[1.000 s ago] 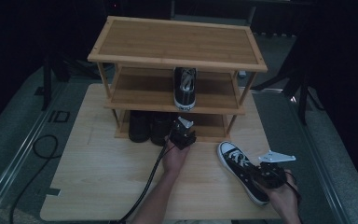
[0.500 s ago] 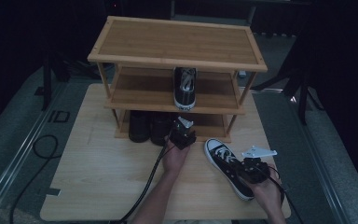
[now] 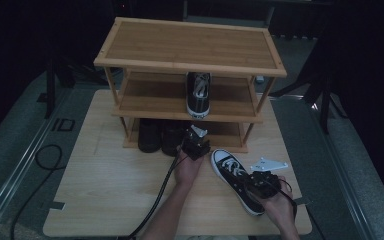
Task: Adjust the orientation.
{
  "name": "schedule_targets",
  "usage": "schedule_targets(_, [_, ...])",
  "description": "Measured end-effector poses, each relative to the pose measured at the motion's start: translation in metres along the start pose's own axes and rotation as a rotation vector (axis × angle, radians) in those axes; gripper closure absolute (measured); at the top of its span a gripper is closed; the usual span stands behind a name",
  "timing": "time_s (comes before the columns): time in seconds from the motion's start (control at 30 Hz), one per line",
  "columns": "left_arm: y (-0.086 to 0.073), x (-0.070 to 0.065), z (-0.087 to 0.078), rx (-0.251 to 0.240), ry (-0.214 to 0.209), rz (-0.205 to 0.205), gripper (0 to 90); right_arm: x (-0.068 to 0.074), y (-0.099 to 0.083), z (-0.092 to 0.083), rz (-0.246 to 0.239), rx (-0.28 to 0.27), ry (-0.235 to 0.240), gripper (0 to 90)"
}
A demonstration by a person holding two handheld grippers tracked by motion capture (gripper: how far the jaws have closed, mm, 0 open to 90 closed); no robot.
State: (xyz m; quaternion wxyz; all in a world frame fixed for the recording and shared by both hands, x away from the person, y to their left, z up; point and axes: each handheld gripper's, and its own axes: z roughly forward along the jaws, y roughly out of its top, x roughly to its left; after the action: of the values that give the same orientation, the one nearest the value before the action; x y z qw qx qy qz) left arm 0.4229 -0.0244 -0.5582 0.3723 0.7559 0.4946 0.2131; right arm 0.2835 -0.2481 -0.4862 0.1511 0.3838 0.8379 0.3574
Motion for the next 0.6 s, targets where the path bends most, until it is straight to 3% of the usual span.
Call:
schedule_targets(0.3, [0.0,0.0,0.0,-0.001,-0.002,-0.001,55.6,-0.003,-0.004,-0.003,0.009,0.011,0.017,80.6])
schedule_targets(0.47, [0.0,0.0,0.0,-0.002,-0.003,-0.001,55.6,-0.005,-0.004,-0.021,0.009,-0.022,0.01,79.1])
schedule_targets(0.6, [0.0,0.0,0.0,-0.002,-0.003,-0.001,55.6,-0.011,-0.002,-0.036,0.007,-0.03,-0.027,78.6])
